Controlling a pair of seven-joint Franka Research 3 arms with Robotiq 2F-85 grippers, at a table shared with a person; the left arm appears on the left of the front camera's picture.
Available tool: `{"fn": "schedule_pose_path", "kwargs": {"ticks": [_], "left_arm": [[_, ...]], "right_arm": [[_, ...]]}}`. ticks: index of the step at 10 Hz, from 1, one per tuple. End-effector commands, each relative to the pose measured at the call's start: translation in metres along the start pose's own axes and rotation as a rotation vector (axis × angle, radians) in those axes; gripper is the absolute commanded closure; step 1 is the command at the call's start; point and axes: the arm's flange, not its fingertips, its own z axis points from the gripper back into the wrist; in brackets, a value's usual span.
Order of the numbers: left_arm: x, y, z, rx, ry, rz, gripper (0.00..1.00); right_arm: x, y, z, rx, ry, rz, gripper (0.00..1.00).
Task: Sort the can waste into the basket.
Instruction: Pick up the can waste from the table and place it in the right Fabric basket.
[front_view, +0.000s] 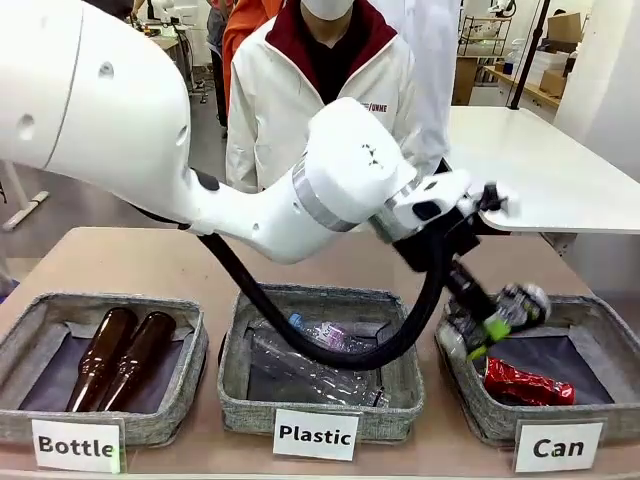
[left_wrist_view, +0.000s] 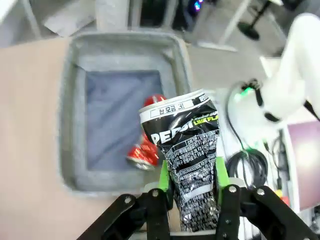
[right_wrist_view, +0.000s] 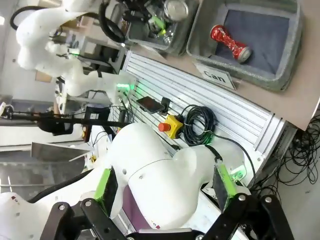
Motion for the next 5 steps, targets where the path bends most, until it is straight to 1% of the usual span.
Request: {"fn": "schedule_pose_path", "kwargs": {"ticks": [1, 2, 3, 4, 5], "left_arm": [[0.020, -0.011, 0.002, 0.185, -0.099, 0.048, 0.60], [0.000, 0.000, 0.000, 0.000, 0.000, 0.000, 0.60], [0.000, 0.000, 0.000, 0.000, 0.000, 0.000, 0.60], [0.021, -0.003, 0.008, 0.089, -0.067, 0.003, 0.60], [0.026, 0.002, 0.023, -0.026, -0.202, -0.162, 0.60]], "right_arm": [[-0.011, 0.002, 0.002, -0.006, 0.004, 0.021, 0.00], [-0.011, 0.002, 0.002, -0.006, 0.004, 0.021, 0.00], [-0.011, 0.002, 0.002, -0.006, 0.004, 0.021, 0.00], [-0.011, 0.002, 0.002, -0.006, 0.004, 0.021, 0.00], [-0.011, 0.002, 0.002, -0.006, 0.004, 0.021, 0.00]]}}
